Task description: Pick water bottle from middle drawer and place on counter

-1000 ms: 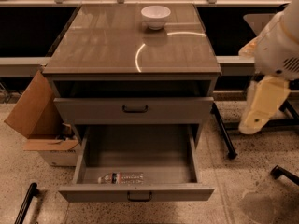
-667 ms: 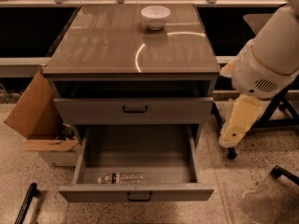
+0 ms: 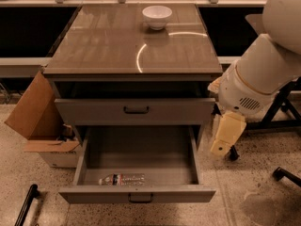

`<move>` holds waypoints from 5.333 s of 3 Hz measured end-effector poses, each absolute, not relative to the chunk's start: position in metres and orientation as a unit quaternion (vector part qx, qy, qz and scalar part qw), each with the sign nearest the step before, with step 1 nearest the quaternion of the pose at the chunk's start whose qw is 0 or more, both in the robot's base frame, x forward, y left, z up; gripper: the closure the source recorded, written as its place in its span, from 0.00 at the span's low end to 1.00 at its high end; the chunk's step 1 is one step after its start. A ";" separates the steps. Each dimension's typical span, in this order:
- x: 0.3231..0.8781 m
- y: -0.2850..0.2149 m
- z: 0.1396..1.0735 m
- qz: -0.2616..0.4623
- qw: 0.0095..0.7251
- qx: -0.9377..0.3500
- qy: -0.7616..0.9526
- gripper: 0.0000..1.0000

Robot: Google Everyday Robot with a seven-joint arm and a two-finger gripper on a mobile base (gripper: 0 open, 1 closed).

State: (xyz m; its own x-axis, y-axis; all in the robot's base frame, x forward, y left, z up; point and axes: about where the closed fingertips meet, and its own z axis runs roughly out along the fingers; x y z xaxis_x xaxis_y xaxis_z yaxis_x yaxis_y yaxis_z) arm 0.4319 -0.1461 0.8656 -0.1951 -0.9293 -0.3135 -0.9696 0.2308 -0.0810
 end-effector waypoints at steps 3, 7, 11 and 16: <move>0.418 -0.077 0.729 0.231 0.141 -0.573 0.774 0.00; 0.459 -0.010 0.618 0.232 0.148 -0.560 0.782 0.00; 0.556 0.038 0.518 0.207 0.194 -0.560 0.779 0.00; 0.574 0.073 0.405 0.166 0.200 -0.606 0.752 0.00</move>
Offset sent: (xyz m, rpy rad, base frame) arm -0.0153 0.0691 -0.1661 0.4024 0.2969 -0.0454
